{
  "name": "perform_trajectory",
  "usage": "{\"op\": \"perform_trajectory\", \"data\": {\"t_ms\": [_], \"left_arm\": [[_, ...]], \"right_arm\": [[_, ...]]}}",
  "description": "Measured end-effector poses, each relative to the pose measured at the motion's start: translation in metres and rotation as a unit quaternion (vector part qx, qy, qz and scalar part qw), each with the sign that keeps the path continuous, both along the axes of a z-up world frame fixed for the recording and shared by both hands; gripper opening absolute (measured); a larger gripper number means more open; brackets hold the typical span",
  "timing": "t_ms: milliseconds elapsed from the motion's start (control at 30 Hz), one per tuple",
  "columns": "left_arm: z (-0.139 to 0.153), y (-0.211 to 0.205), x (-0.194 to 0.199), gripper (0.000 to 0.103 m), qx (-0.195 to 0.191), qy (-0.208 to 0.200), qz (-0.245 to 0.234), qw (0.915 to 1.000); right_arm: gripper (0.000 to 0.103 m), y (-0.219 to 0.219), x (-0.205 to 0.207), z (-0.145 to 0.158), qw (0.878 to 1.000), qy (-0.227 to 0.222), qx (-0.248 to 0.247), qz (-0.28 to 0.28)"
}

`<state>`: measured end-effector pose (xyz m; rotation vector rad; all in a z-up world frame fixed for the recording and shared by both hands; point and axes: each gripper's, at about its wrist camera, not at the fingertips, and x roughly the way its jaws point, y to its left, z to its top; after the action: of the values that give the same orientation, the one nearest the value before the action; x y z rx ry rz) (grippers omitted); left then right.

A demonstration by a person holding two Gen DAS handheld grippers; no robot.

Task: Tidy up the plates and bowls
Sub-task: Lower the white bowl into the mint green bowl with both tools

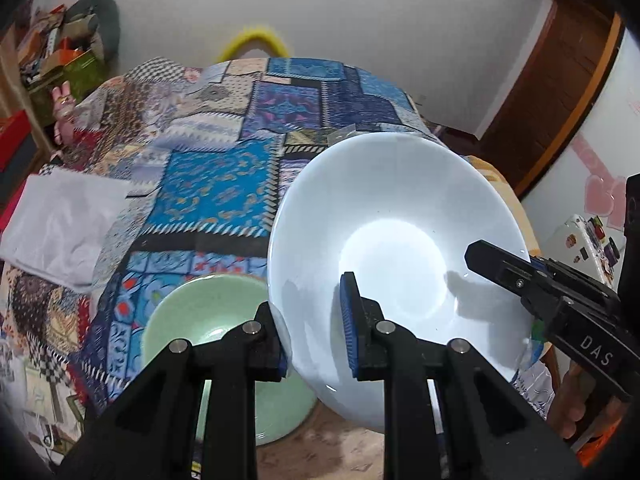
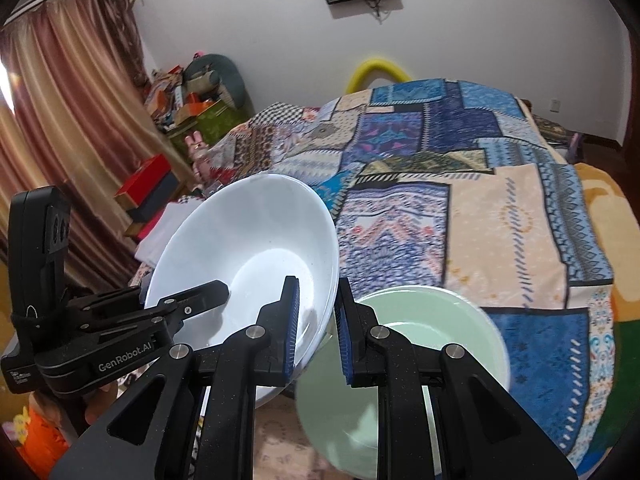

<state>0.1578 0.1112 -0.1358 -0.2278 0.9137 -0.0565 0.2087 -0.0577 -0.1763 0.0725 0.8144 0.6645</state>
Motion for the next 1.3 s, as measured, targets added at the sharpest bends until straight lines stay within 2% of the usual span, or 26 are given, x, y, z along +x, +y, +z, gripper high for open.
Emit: {"op": "perform_trajectory", "data": {"t_ms": [467, 733, 1033, 1300], "left_arm": [[-0.020, 0.051, -0.022, 0.021, -0.005, 0.018, 0.043, 0.9989], [-0.042, 0.071, -0.029, 0.021, -0.012, 0.039, 0.057, 0.9975], [-0.068, 0.082, -0.029, 0.021, -0.015, 0.068, 0.064, 0.9955], [-0.083, 0.081, -0.028, 0.021, 0.000, 0.082, 0.061, 0.9948]], "right_arm": [[0.016, 0.044, -0.007, -0.023, 0.999, 0.030, 0.002, 0.038], [0.016, 0.059, -0.009, -0.041, 0.997, 0.051, -0.008, 0.049], [0.016, 0.069, -0.009, -0.065, 0.995, 0.082, -0.020, 0.058], [0.016, 0.068, -0.007, -0.076, 0.993, 0.095, -0.031, 0.055]]}}
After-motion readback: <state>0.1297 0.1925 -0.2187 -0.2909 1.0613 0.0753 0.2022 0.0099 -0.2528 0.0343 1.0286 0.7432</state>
